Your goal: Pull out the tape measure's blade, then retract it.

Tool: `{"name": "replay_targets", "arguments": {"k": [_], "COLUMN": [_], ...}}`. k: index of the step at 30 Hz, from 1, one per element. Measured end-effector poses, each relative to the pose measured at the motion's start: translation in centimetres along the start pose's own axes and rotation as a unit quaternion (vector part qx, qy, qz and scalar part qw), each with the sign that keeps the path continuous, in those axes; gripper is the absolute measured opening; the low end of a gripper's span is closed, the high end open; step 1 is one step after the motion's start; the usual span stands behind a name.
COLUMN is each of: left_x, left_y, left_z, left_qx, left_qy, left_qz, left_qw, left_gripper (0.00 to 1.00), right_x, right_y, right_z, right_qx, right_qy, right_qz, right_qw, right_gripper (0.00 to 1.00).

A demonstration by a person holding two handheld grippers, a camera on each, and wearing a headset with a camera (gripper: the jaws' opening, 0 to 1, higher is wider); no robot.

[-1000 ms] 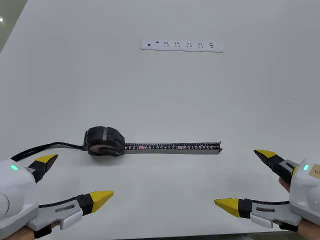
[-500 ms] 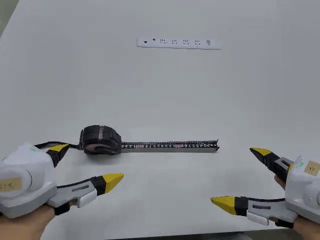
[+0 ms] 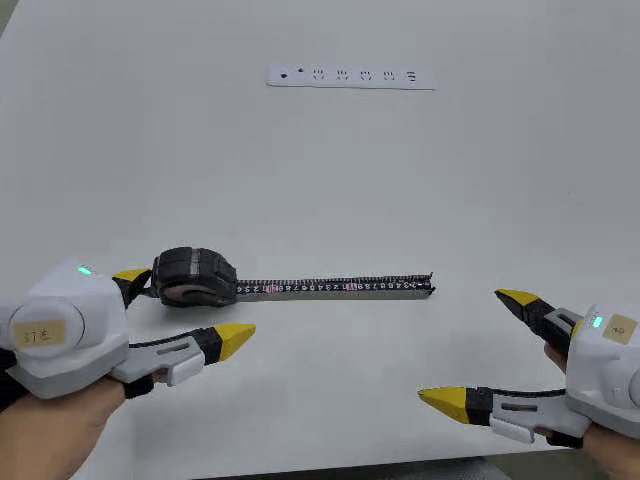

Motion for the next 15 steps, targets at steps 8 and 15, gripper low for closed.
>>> {"name": "replay_targets", "arguments": {"k": [8,15], "left_x": [0.1,0.3], "left_y": [0.2,0.7], "left_z": [0.0,0.0], "left_qx": [0.021,0.053], "left_qy": [-0.016,-0.047], "left_qz": [-0.008,-0.023], "left_qw": [0.9996,0.9973], "left_gripper": [0.84,0.8], "right_x": [0.1,0.3], "right_y": [0.4,0.9], "right_z": [-0.1,-0.9], "right_qx": [0.008,0.015], "right_qy": [0.0,-0.01], "right_qz": [0.003,0.009], "right_qw": [1.0,0.9998], "right_gripper": [0.95,0.88]}}
Point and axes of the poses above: the centre of the closed fingertips' face, and the gripper's own axes: y roughly forward along the fingers, z roughly to its left, x roughly out of its top, the point moved 6 cm from there along -y, roughly backward along the fingers, and after that the axes turned 10 degrees about z, right-handed, at the moved point
